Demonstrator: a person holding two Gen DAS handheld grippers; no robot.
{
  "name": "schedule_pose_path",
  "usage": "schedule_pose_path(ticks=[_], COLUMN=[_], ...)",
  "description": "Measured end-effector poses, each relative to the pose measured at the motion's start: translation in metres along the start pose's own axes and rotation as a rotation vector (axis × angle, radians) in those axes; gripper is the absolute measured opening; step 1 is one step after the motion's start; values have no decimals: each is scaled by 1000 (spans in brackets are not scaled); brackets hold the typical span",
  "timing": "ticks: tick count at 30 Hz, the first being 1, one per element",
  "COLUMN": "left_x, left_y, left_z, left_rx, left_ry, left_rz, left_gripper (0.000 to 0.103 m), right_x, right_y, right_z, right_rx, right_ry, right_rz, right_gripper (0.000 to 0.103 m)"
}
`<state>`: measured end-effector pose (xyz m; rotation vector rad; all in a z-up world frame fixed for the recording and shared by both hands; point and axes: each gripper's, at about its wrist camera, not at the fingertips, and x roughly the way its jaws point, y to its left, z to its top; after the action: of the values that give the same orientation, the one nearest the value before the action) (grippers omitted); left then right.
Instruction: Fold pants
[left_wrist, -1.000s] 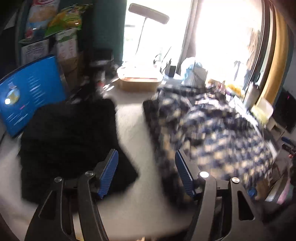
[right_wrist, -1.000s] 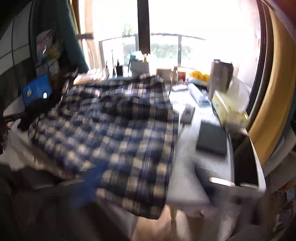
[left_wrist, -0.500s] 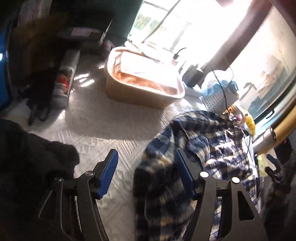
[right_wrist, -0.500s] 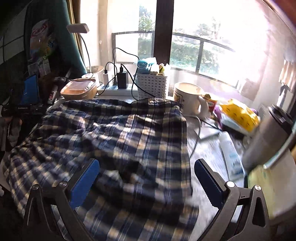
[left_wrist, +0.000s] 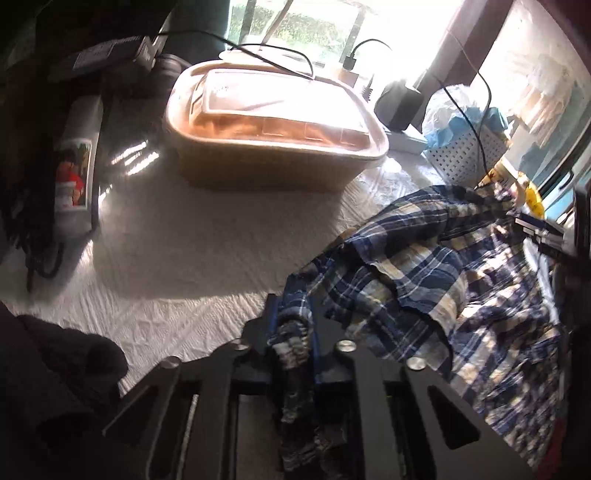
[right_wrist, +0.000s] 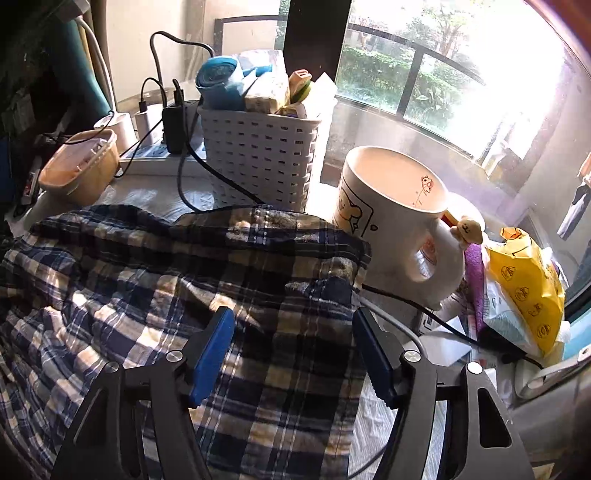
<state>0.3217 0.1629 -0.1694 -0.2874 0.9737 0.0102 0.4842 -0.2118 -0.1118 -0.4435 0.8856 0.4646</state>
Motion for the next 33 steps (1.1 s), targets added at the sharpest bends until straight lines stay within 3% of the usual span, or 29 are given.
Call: schedule_pose_path(ticks=[6,8,11,16,21,22,24,25,26,27,33], left_x=[1,1,-1,2,-4,-13,-34,-48,-60,-71,-120], left_y=[2,7,10,10,11,10,10,11,11,10,-23], left_z=[9,11,16,28,33,33,32,30,28,25,-12], left_rx=[67,62,67,127,100,97,85,76,72,68,132], left_ry=[-32,-36,-52,-62,-67,-78,-115,-144,-171,-195,-257], left_rz=[113,136,163,228,212,201,175,176,167,149,74], left_gripper=[8,8,8,8,11,16,38,64,74,79,83], right_x=[30,38,47,53,60,58,40,32,22,11,-58], right_y=[-6,-10,-14,-11,-10,-10,-10,-10,-9,-8,2], right_z=[13,16,18,23,30,30,22,19,17,16,-9], right_rx=[47,68,90,64,66,67,71,70,69,69,128], right_ry=[10,19,21,25,27,27,16,6,-7,-26,-105], right_rz=[-76,-90,-65,-121,-129,-123,-118,-127,-138,-139,-141], right_gripper=[52,23,7,4,4,4,5,6,6,6,7])
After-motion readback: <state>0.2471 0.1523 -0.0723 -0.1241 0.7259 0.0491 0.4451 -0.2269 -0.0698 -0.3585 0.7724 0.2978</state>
